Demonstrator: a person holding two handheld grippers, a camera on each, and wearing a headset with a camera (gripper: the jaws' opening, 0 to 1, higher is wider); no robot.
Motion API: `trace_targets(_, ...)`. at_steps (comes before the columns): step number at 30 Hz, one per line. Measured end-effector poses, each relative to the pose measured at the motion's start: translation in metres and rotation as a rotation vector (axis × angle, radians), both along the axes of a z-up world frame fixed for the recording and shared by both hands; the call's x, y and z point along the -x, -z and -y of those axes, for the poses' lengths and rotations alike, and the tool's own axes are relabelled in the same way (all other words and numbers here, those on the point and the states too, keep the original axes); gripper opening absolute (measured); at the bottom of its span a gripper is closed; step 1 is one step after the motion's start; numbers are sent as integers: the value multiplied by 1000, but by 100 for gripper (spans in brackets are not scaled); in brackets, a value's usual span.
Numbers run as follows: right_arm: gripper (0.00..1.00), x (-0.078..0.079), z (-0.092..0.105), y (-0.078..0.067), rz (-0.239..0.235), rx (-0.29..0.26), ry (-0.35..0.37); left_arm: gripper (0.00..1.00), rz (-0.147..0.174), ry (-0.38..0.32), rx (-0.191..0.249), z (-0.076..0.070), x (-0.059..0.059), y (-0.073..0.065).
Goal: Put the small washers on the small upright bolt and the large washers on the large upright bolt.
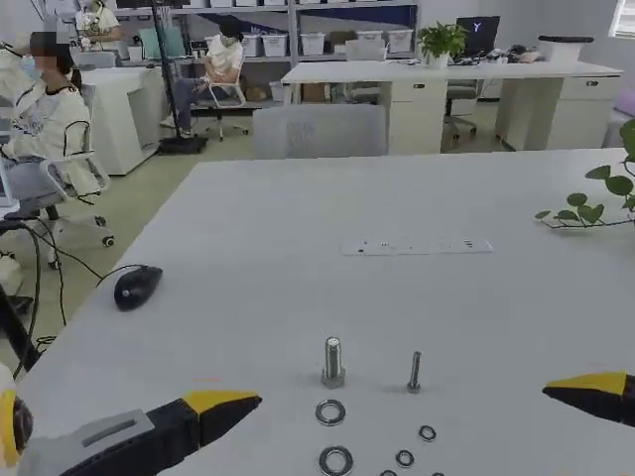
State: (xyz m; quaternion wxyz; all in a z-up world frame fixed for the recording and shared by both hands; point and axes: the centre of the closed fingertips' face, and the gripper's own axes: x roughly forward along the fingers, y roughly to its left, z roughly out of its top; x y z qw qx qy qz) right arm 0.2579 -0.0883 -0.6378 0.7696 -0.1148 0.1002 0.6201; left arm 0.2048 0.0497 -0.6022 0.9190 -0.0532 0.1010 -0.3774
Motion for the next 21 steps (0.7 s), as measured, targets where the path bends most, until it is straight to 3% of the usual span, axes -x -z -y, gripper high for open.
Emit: trace_targets(21,47,-1,0,4,0,21,-13,58,-1,-7,4,0,-2,2)
